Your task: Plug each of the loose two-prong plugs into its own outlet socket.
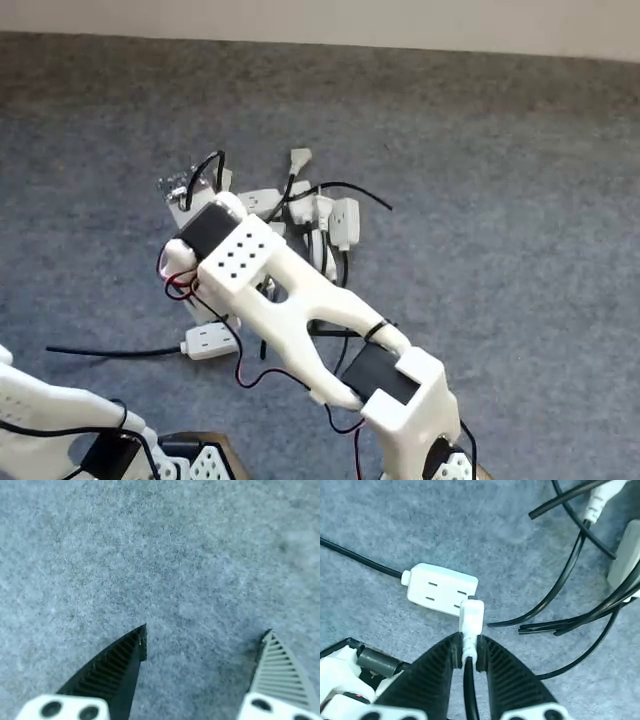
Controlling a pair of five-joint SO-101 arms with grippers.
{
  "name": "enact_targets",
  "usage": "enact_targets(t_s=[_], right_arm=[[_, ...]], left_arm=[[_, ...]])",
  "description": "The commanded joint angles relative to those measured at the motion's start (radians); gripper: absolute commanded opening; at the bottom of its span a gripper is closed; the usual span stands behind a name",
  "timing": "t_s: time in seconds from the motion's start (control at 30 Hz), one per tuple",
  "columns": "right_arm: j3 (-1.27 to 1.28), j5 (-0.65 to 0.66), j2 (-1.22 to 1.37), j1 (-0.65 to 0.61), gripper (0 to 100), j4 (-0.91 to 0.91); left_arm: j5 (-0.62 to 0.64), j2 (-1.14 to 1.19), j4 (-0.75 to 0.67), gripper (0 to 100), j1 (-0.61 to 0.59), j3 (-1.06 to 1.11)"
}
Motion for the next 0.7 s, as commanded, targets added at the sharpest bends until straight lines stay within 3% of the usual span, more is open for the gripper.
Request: enact_targets(t_s=[0.0, 0.67], right_arm=[[-0.058, -0.038, -0.021, -0.021, 0.5, 0.039], [0.07, -0.04, -0.024, -0.025, 0.5, -0.073]], left_arm=[[-0.003, 0.002, -0.031, 32, -0.028, -0.028], [-0.002, 0.004, -0.074, 32, -0.028, -0.028]])
